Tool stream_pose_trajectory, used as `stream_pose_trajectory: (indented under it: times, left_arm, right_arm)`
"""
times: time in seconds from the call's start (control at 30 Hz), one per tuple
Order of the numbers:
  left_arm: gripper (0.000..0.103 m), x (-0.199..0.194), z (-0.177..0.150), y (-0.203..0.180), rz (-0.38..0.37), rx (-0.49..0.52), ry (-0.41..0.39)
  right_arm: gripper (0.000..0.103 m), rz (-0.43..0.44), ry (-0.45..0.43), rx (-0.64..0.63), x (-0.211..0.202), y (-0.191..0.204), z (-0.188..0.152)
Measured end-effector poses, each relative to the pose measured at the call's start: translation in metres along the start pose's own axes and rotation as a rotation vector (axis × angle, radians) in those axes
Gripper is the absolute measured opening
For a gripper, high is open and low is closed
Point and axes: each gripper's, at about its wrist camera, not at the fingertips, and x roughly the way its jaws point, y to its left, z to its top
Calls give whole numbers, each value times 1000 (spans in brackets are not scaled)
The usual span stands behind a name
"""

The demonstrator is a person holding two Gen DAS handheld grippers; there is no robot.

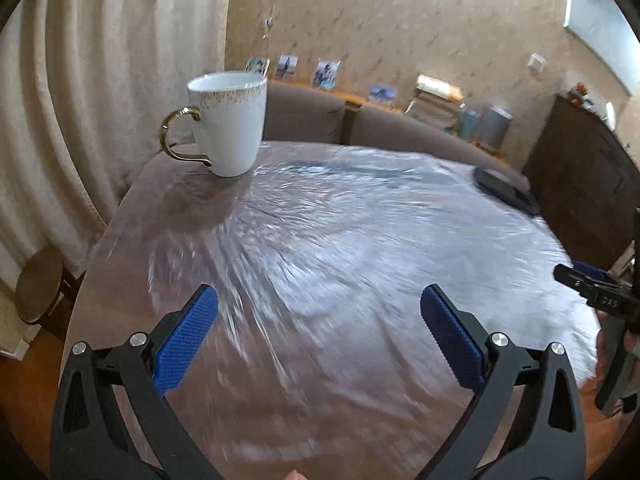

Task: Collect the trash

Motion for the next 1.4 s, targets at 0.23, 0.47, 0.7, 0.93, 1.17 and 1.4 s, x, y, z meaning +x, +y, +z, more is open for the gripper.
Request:
stream_pose_trajectory:
  times: [0.23,0.47,0.7,0.93,1.17,1.4]
  left_arm:
    - [102,66,18,28,44,-25,70]
    - [102,99,32,35,58,-35,119]
    - [102,109,36,30,123,-5,149]
    - [102,110,35,29,155,7,159]
    - [102,112,35,27,155,7,159]
    - [102,112,35,28,155,7,159]
  right_arm:
    - [99,-72,53,2,69,-23,34]
    - [99,-109,71,22,92,-32,47]
    - [99,-142,86,-1,99,-29,50]
    - [99,-151,86,8,100,-29,48]
    - [99,-151,86,9,99,-29,48]
    - [99,-151,86,9,99,-29,48]
